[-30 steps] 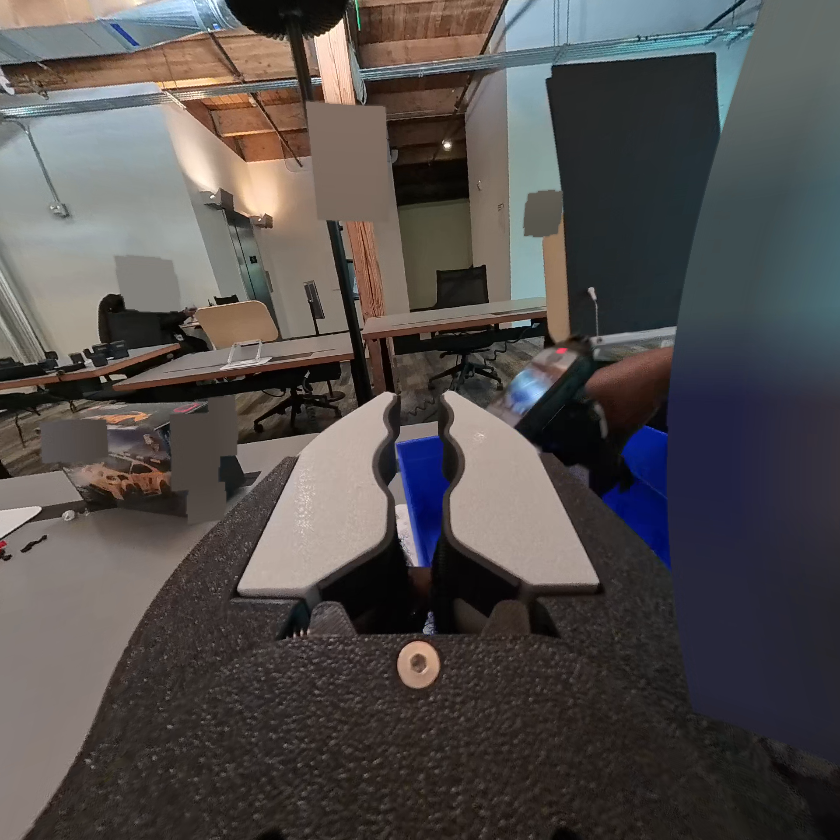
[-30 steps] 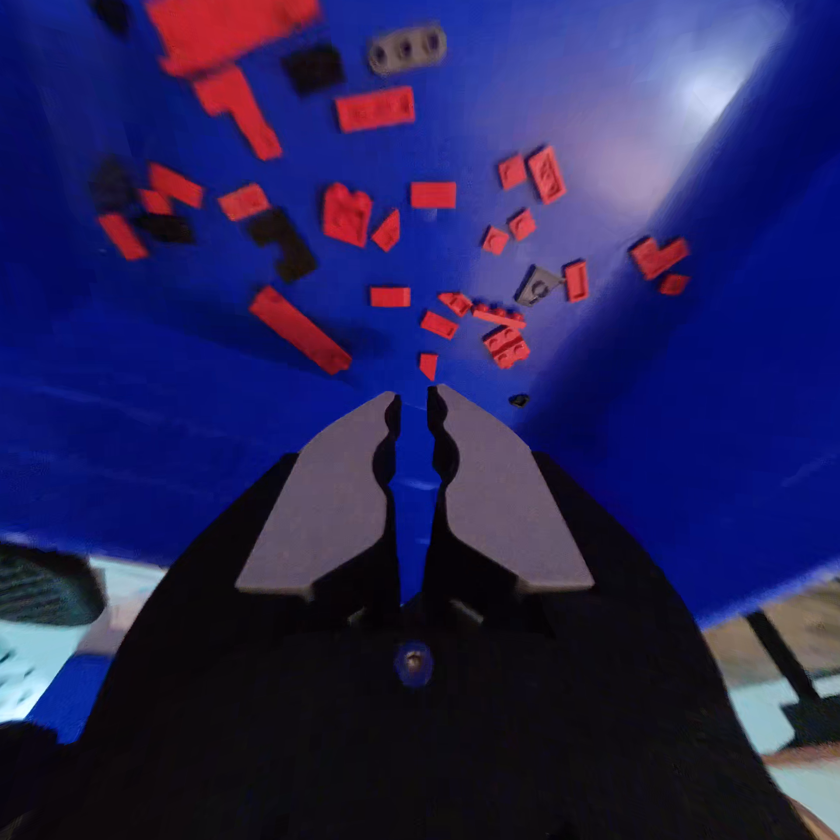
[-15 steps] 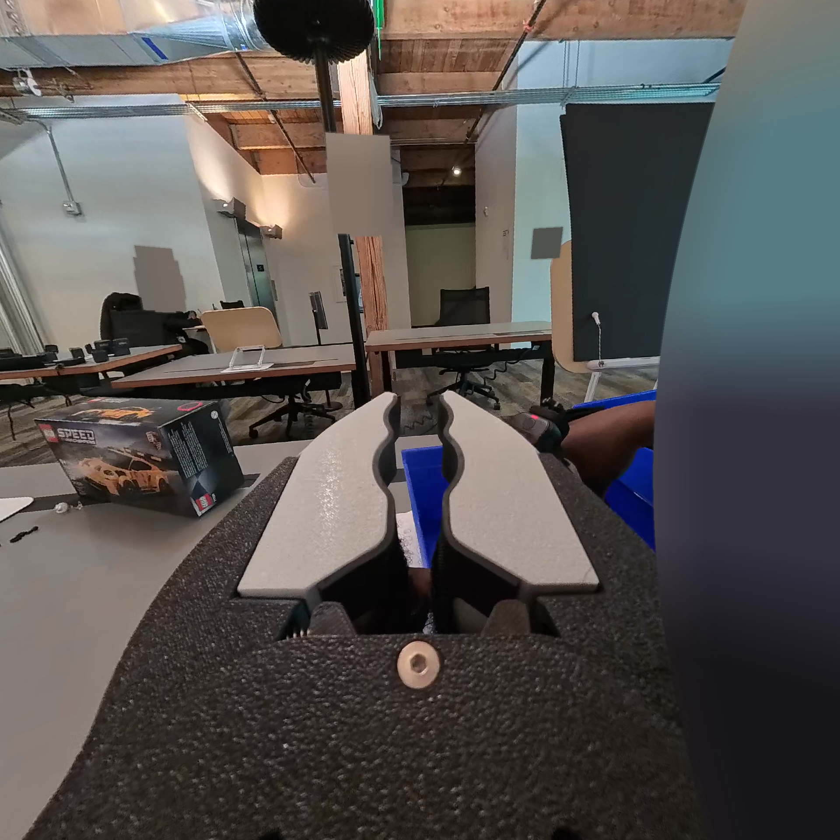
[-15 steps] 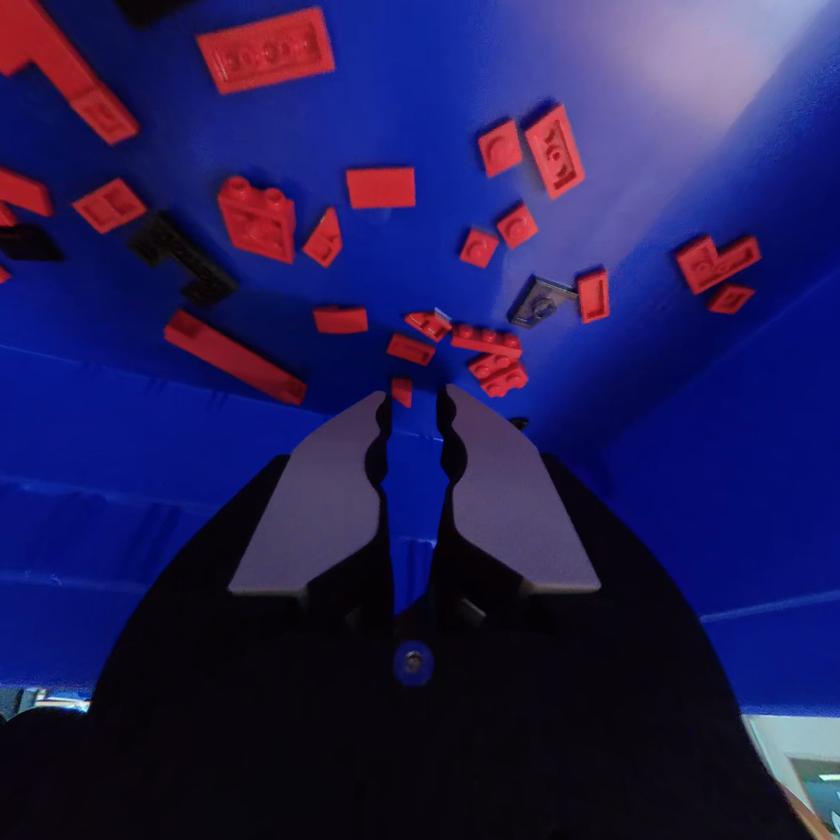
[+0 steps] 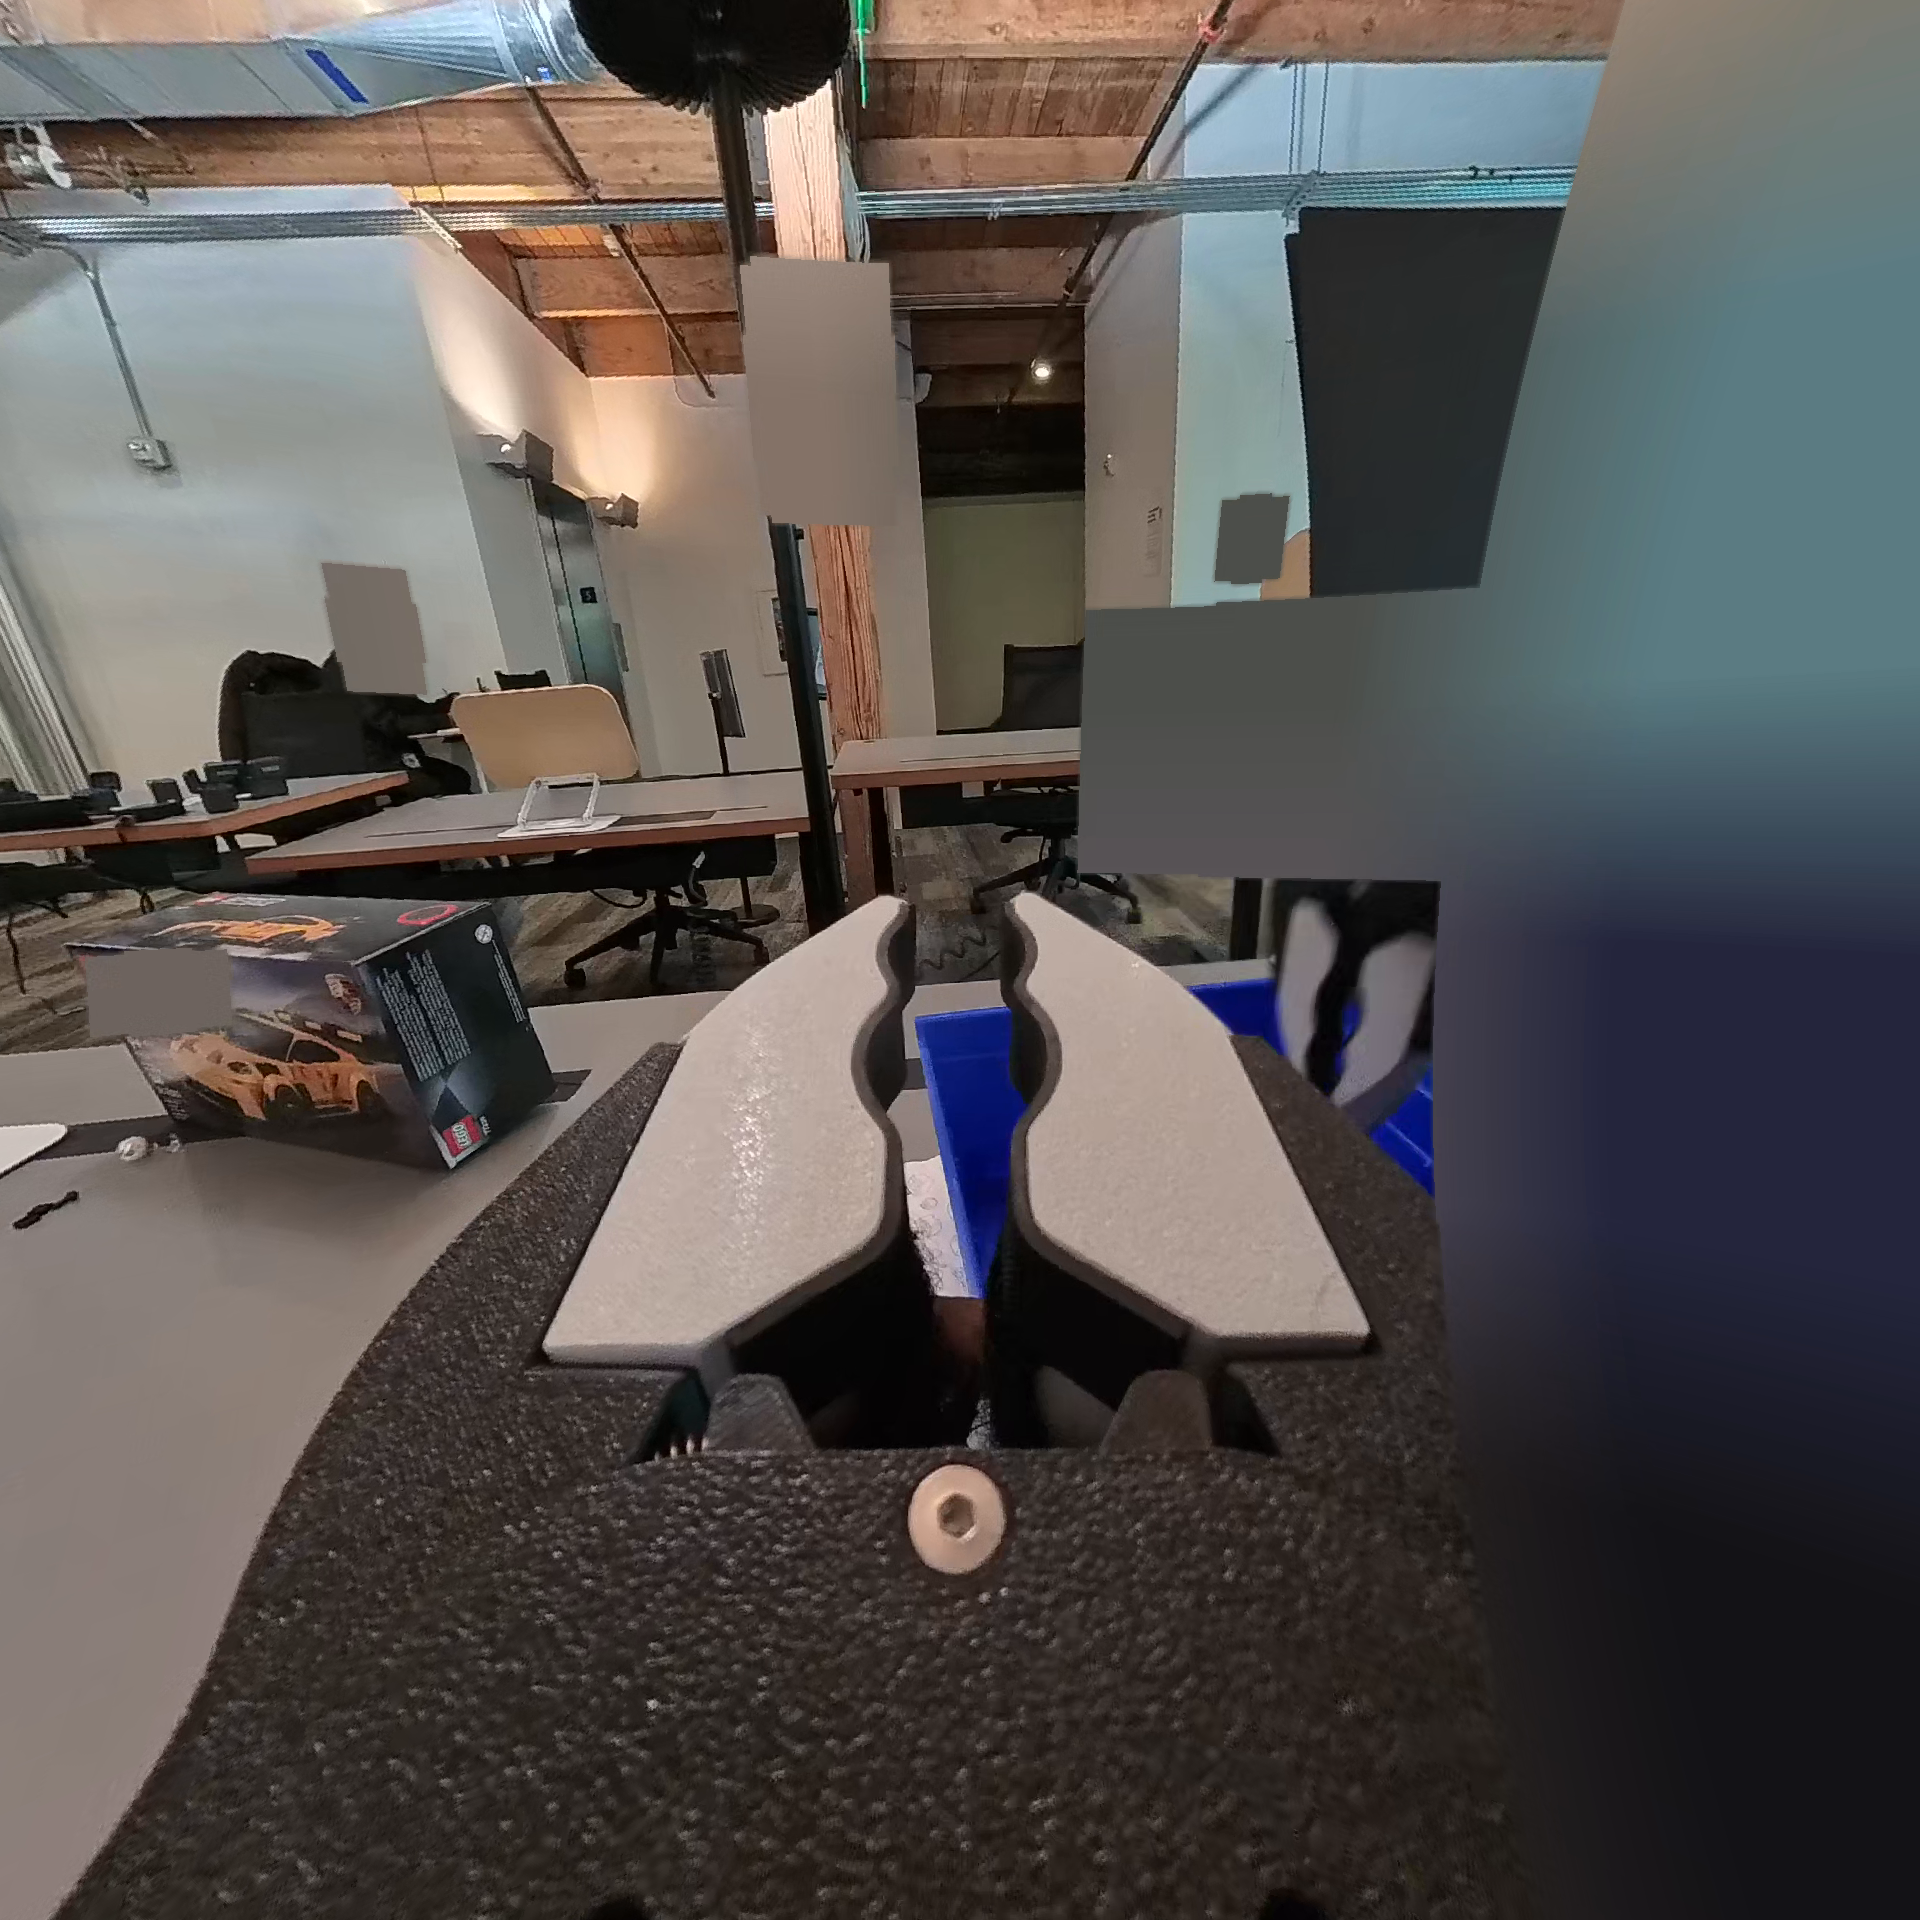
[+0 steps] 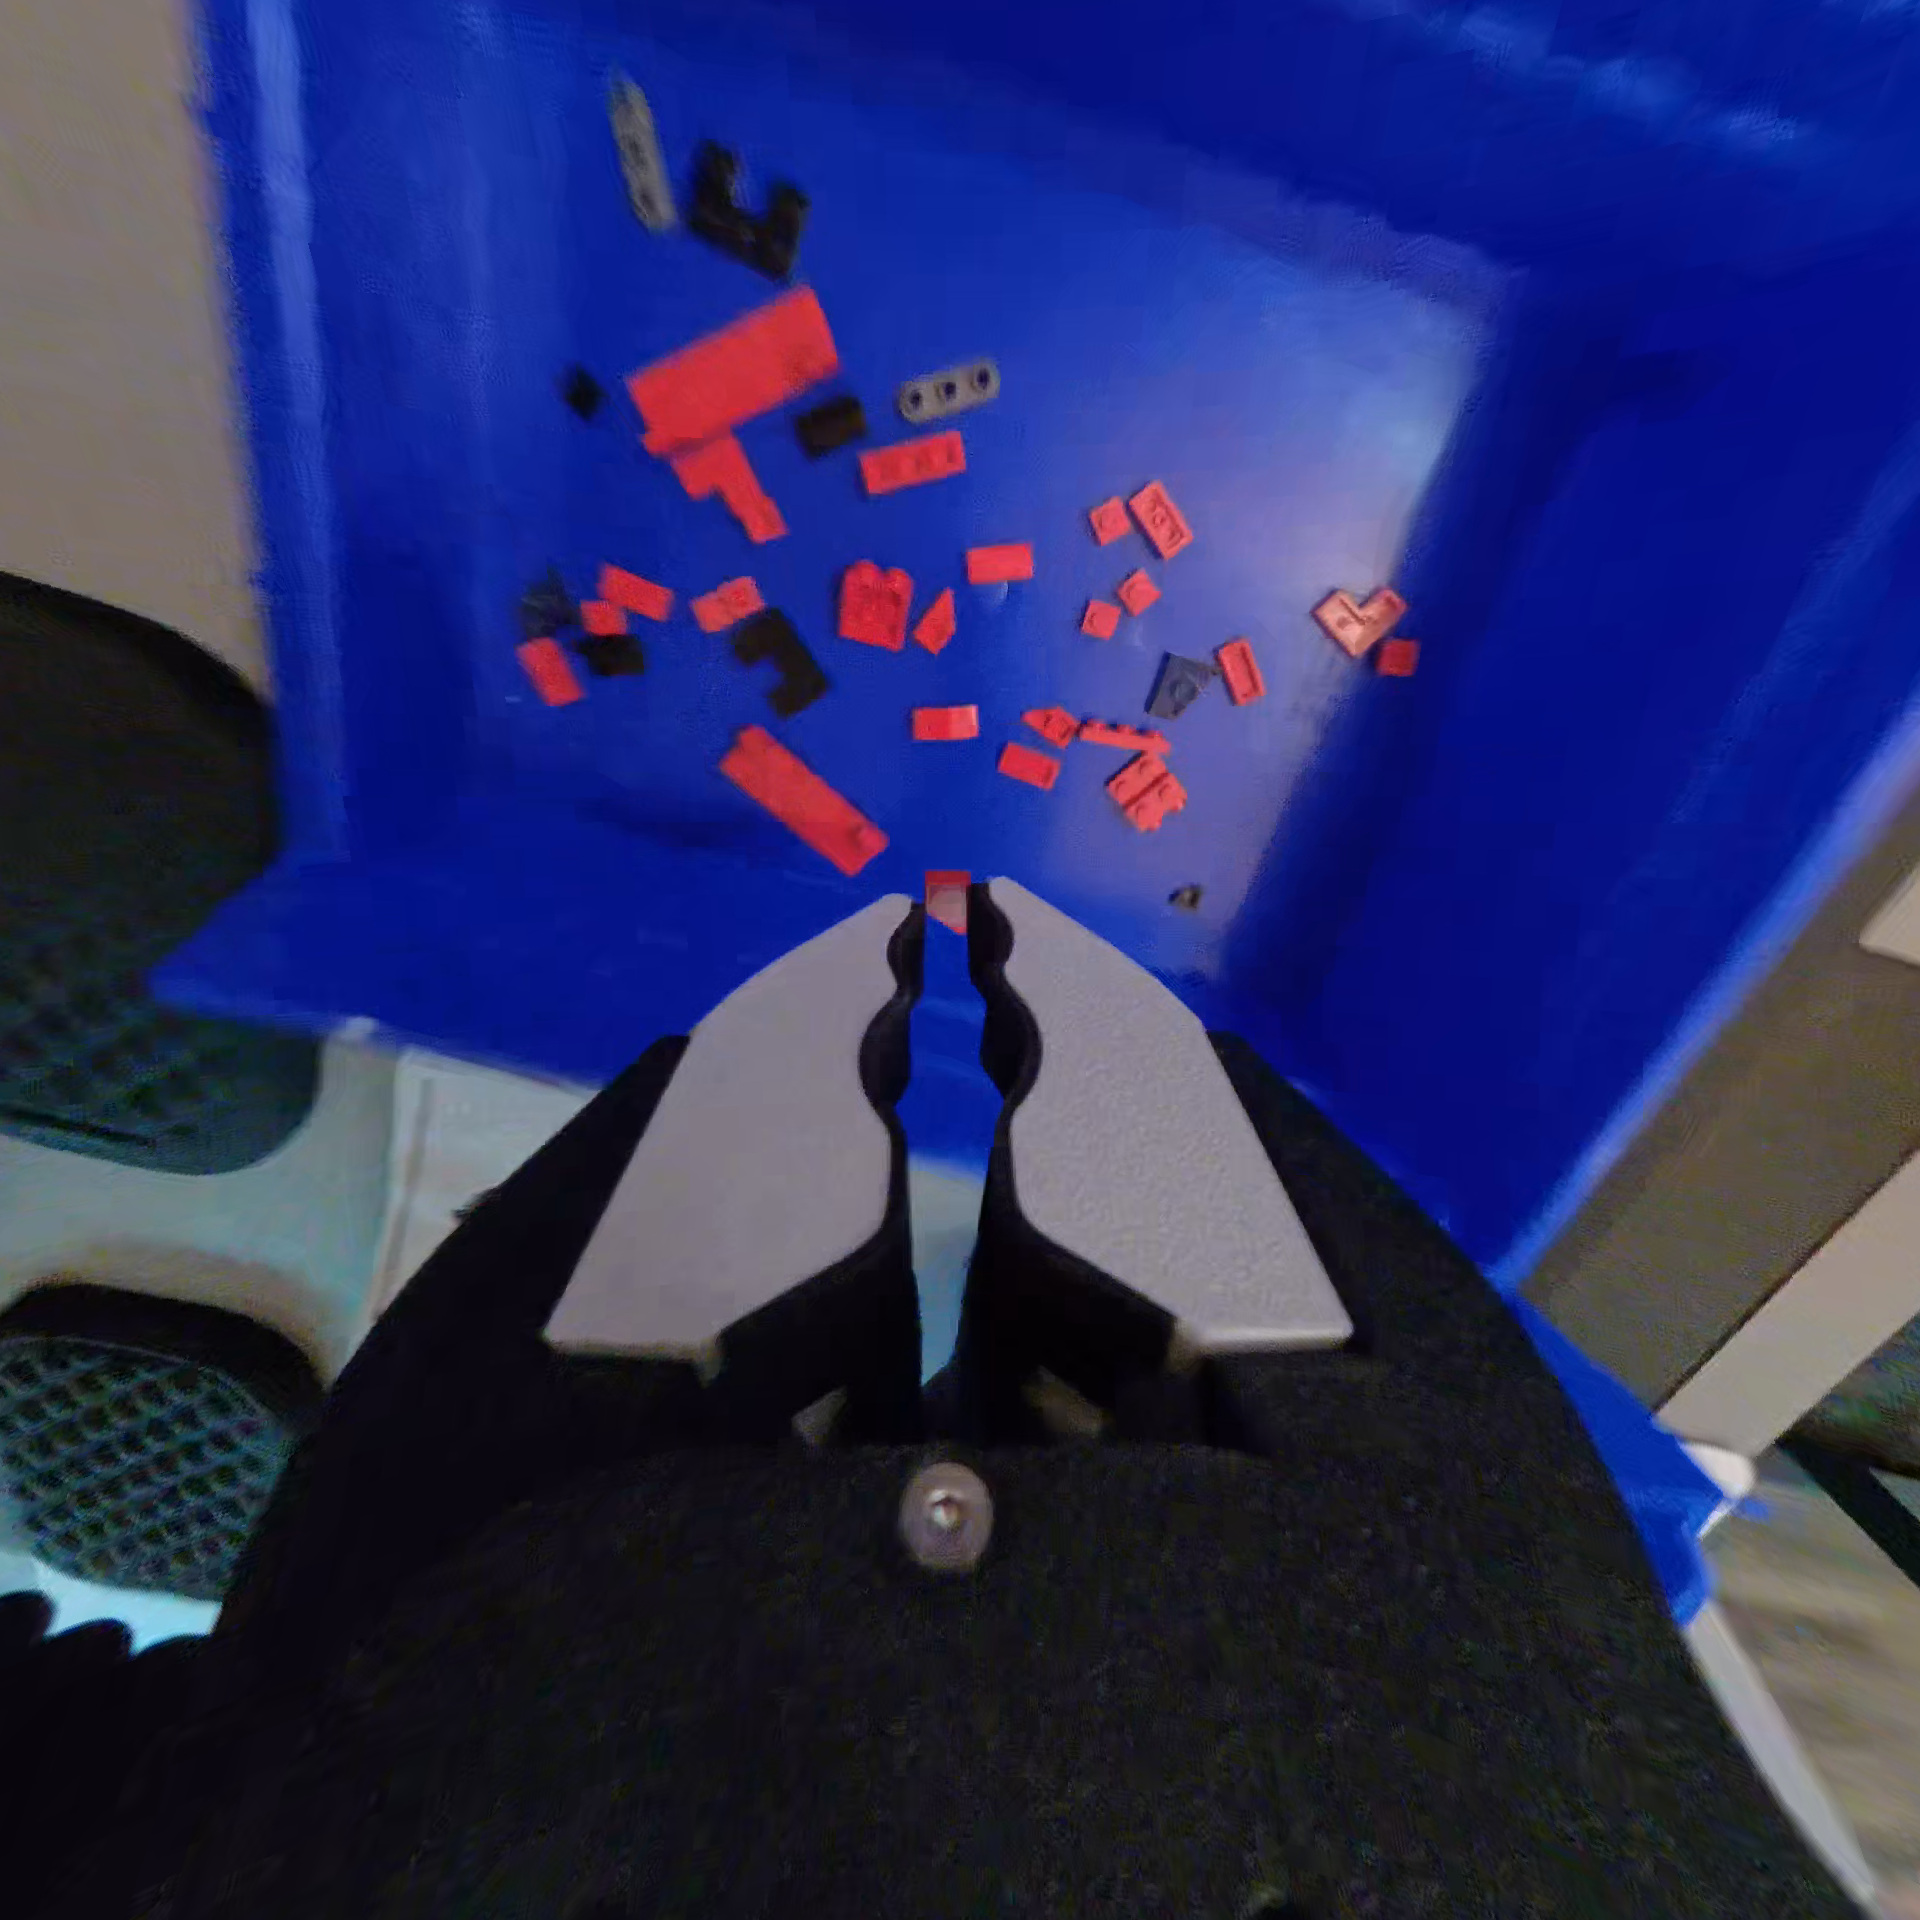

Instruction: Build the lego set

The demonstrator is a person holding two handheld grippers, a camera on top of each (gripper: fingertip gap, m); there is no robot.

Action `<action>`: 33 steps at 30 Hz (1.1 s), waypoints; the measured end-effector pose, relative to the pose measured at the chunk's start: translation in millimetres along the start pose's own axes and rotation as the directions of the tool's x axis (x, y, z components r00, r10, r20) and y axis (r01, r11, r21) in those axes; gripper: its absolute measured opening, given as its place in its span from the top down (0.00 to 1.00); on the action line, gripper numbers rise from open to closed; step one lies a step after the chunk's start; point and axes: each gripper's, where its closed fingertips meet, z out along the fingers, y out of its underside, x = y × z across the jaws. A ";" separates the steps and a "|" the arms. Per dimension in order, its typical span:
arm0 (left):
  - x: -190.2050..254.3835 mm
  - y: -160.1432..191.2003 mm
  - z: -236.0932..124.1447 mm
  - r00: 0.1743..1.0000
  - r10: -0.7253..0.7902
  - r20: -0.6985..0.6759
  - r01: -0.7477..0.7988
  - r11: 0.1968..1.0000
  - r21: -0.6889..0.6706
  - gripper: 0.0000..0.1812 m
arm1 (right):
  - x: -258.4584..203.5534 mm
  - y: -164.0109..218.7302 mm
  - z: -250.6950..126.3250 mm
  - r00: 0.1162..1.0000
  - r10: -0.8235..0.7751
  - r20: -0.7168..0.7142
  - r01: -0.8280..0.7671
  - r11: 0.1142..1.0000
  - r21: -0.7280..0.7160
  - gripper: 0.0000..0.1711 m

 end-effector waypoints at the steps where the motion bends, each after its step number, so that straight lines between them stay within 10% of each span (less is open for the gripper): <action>1: 0.3 -0.2 0.2 1.000 0.003 0.001 -0.003 1.000 -0.001 0.92 | -6.2 5.9 -20.9 1.000 0.026 -0.016 -0.025 0.997 0.067 0.96; 6: 7.4 -2.9 2.4 1.000 0.009 -0.014 -0.009 1.000 0.000 0.92 | -48.1 104.0 -76.5 0.957 0.279 -0.073 -0.260 0.943 0.206 0.95; 14: 32.4 -12.7 6.6 0.996 0.075 -0.052 -0.075 0.997 -0.003 0.92 | -124.1 285.9 10.7 0.661 0.744 0.097 -0.750 0.656 0.087 0.95; 21: 37.9 -16.8 3.8 0.984 0.176 -0.039 -0.176 0.984 -0.009 0.92 | -124.0 337.6 33.3 0.531 0.845 0.069 -0.847 0.531 0.020 0.95; 33: 38.2 -12.2 8.0 0.990 0.133 -0.054 -0.135 0.991 -0.022 0.92 | -125.1 347.0 38.5 0.642 0.764 -0.054 -0.766 0.638 -0.076 0.95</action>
